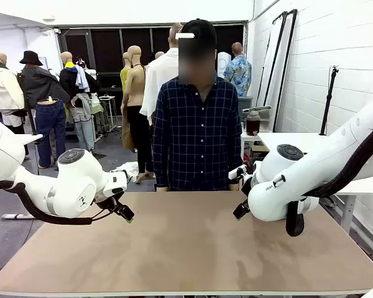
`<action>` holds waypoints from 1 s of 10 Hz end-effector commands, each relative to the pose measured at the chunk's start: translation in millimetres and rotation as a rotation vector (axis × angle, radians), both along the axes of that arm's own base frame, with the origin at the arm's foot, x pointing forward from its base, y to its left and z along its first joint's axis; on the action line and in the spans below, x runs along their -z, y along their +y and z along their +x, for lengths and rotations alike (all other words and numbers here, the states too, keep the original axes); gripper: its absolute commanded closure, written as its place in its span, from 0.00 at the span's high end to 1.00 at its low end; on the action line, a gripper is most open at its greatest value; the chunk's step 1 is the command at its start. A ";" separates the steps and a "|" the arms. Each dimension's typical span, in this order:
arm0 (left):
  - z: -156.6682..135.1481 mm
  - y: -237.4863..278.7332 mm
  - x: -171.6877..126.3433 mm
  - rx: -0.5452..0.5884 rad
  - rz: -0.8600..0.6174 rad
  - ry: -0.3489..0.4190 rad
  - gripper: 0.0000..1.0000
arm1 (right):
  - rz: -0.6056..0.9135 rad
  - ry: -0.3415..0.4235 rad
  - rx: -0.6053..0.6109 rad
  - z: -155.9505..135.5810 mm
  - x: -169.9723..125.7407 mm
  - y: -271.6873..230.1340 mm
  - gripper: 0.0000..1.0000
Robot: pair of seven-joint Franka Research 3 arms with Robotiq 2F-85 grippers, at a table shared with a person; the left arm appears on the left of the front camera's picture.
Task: Fold the training pants.
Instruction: Grab both ends of the Training pants handed by a person.
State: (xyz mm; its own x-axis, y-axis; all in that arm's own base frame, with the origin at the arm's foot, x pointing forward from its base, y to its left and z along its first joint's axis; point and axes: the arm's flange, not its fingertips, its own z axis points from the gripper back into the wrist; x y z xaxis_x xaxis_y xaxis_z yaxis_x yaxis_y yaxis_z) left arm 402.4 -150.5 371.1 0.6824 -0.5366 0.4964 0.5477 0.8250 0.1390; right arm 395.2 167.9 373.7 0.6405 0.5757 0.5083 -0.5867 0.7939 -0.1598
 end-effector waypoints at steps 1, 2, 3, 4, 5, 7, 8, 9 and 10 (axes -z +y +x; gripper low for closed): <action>0.0 0.0 0.0 0.000 0.000 0.000 1.00 | 0.000 0.000 0.000 0.0 0.0 0.0 1.00; 0.0 0.0 0.0 0.000 0.000 0.000 1.00 | 0.000 0.000 0.000 0.0 0.0 0.0 1.00; 0.0 0.0 0.0 0.000 0.000 0.000 1.00 | 0.000 0.000 0.000 0.0 0.0 0.0 1.00; 0.0 0.0 0.0 0.000 0.000 0.000 1.00 | 0.000 0.000 0.000 0.0 0.0 0.0 1.00; 0.0 0.0 0.0 0.000 0.000 0.000 1.00 | 0.000 0.000 0.000 0.0 0.0 0.0 1.00; 0.0 0.0 0.0 0.000 0.000 0.000 1.00 | 0.000 0.000 0.000 0.0 0.0 0.0 1.00; 0.0 0.0 0.0 0.000 0.000 0.000 1.00 | 0.000 0.000 0.000 0.0 0.0 0.0 1.00; 0.0 0.0 0.0 0.000 0.000 0.000 1.00 | 0.000 0.000 0.000 0.0 0.0 0.0 1.00; 0.0 0.0 0.0 0.000 0.000 0.000 1.00 | 0.000 0.000 0.000 0.0 0.0 0.0 1.00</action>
